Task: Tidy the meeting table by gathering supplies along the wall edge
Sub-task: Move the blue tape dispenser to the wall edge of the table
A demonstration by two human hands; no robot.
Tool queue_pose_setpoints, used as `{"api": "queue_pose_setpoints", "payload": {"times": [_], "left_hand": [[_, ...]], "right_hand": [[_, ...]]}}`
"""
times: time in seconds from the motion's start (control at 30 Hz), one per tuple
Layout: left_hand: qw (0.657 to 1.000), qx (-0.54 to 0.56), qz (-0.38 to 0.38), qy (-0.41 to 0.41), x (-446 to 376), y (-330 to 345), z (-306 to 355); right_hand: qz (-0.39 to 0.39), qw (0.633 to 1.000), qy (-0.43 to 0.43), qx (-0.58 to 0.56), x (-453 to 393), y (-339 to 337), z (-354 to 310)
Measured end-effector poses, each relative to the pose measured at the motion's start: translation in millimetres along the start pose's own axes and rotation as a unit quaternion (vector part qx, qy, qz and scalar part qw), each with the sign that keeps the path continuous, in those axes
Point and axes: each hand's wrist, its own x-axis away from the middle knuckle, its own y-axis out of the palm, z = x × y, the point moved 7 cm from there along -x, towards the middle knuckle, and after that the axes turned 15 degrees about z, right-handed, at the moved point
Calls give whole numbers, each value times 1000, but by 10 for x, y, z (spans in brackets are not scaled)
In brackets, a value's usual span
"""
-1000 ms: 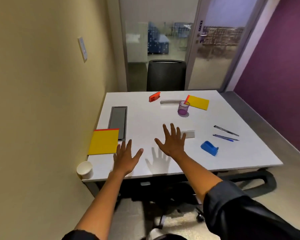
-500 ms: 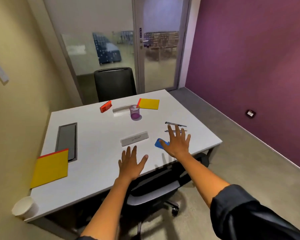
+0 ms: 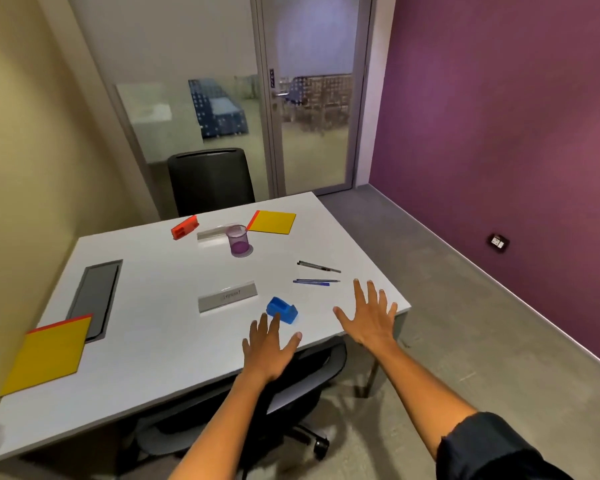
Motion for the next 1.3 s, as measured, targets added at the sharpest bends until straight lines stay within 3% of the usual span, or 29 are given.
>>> {"api": "queue_pose_setpoints", "payload": {"times": [0.57, 0.9, 1.3], "left_hand": [[998, -6, -20, -52, -1181, 824, 21], [989, -31, -68, -131, -1585, 1198, -577], [956, -23, -27, -290, -1746, 1526, -929]], "right_hand": [[-89, 995, 25, -48, -925, 849, 118], [-176, 982, -44, -43, -1207, 1634, -478], [-283, 940, -169, -86, -1461, 2672, -969]]}}
